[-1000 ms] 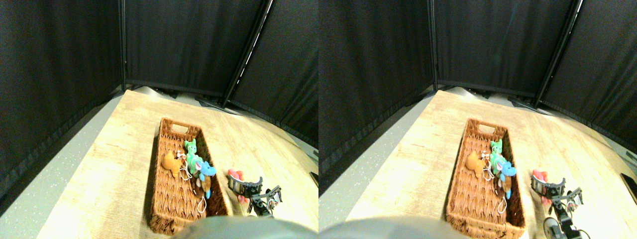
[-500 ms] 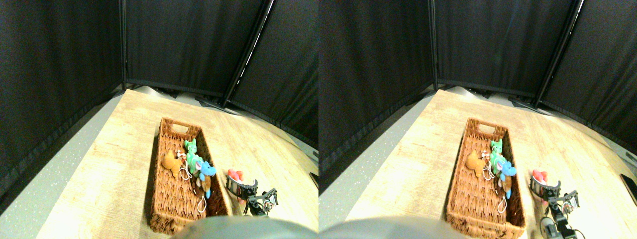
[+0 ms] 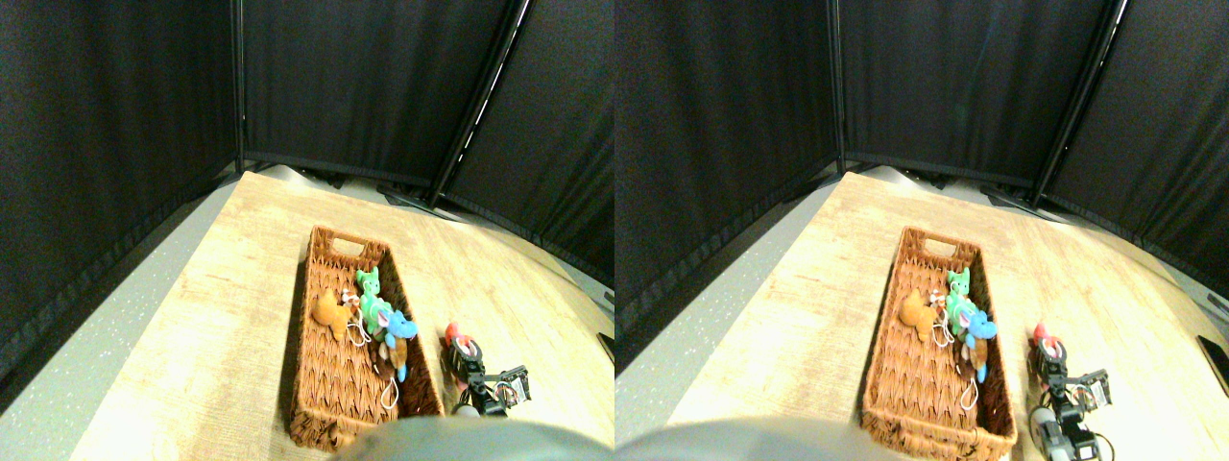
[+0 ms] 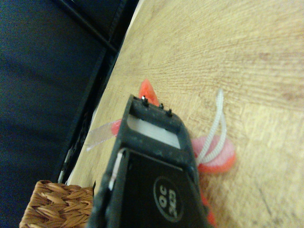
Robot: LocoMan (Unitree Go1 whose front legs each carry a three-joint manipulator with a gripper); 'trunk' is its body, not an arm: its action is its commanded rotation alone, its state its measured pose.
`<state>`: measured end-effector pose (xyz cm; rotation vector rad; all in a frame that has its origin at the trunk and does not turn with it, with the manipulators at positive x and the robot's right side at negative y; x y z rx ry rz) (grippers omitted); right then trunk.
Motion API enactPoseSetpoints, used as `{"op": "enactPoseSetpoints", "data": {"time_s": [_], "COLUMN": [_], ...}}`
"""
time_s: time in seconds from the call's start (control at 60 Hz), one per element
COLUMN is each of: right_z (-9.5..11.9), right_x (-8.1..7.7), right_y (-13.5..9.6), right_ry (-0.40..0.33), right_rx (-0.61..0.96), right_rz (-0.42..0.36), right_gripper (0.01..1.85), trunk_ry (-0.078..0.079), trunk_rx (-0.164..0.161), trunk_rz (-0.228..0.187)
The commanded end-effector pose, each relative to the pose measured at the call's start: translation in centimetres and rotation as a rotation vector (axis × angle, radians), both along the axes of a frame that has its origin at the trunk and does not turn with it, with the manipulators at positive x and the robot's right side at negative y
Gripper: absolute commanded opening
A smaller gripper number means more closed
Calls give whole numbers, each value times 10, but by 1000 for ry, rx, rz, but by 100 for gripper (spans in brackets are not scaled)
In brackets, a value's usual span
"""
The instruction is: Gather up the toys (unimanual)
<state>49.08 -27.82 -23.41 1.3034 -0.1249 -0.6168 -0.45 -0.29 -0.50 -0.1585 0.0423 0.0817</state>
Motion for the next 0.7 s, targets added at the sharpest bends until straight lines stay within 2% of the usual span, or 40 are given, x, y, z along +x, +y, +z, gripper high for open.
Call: {"op": "enactPoseSetpoints", "data": {"time_s": [0.017, 0.15, 0.183, 0.283, 0.333, 0.367, 0.4, 0.417, 0.567, 0.7], "right_z": [10, 18, 21, 27, 35, 41, 42, 50, 74, 93], "right_x": [4, 7, 8, 12, 13, 14, 15, 16, 20, 26], "right_y": [1, 2, 3, 5, 10, 14, 15, 21, 39, 54], "right_ry": [-46, -58, -67, -89, -94, -118, -120, -124, -161, -166], "right_rx": [-12, -69, -86, -68, -68, -92, -94, -99, -147, -168], "right_rz": [-9, 29, 62, 100, 105, 165, 174, 195, 272, 331], "right_gripper": [6, 6, 6, 6, 6, 6, 6, 6, 6, 6], "trunk_ry": [25, 23, 23, 20, 18, 16, 14, 13, 4, -7], "trunk_rx": [-13, -12, -12, -17, -17, -20, -20, -22, -36, -53], "trunk_rz": [8, 8, 8, 10, 11, 13, 13, 14, 24, 39]}}
